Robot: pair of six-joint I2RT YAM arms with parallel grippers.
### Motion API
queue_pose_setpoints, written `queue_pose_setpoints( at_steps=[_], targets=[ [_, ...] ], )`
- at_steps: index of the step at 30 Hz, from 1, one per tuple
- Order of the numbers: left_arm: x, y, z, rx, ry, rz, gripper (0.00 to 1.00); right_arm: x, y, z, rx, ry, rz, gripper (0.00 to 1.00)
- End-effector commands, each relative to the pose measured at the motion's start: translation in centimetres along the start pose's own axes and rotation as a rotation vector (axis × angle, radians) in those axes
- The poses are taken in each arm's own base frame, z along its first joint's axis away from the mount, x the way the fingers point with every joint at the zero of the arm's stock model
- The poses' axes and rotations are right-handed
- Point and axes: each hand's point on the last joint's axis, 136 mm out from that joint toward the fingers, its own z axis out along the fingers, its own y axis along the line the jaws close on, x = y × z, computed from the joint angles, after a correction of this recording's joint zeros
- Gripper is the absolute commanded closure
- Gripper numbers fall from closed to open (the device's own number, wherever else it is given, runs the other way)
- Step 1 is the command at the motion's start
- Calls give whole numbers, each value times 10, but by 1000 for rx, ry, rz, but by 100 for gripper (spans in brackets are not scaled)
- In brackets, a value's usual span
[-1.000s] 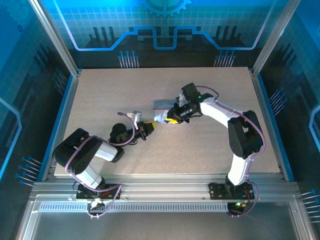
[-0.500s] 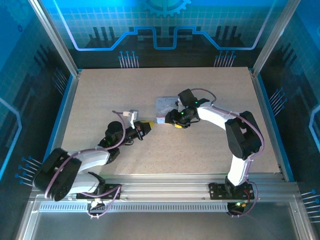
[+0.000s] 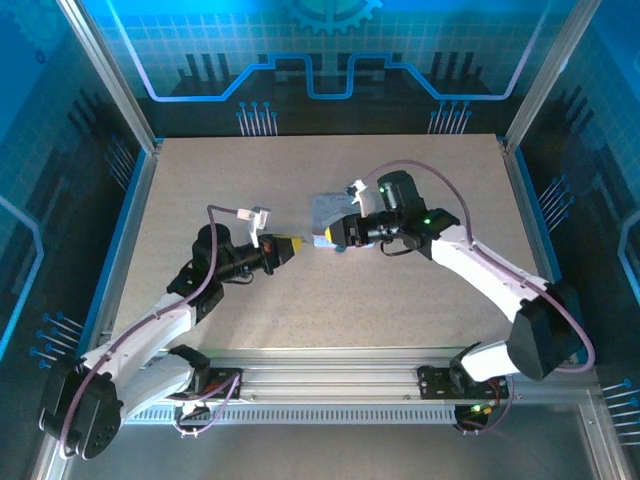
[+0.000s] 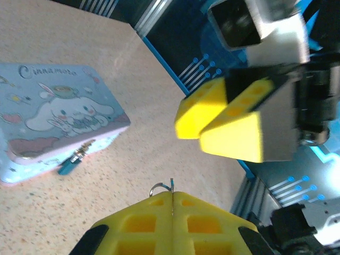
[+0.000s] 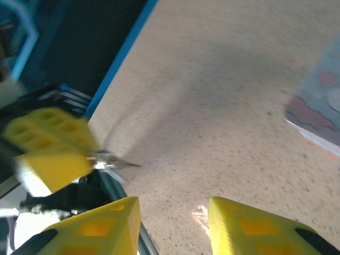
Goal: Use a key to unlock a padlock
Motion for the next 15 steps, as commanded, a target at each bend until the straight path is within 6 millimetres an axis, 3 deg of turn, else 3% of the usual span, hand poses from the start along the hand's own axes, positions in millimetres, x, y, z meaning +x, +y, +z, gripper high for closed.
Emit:
queue_pose_setpoints(
  at_steps=[1,8,15],
  targets=[
    [0,-21,-6,77,51,-33,100,-7,39,-12,-94,-7,-185,62],
    [-6,-31,-10,109,31,-39,100,-2,73,-15,-254,41,-229,60],
    [-13,-39,-12,144,16,-68,100,9,72,-7,-258,91,-225,61]
  ],
)
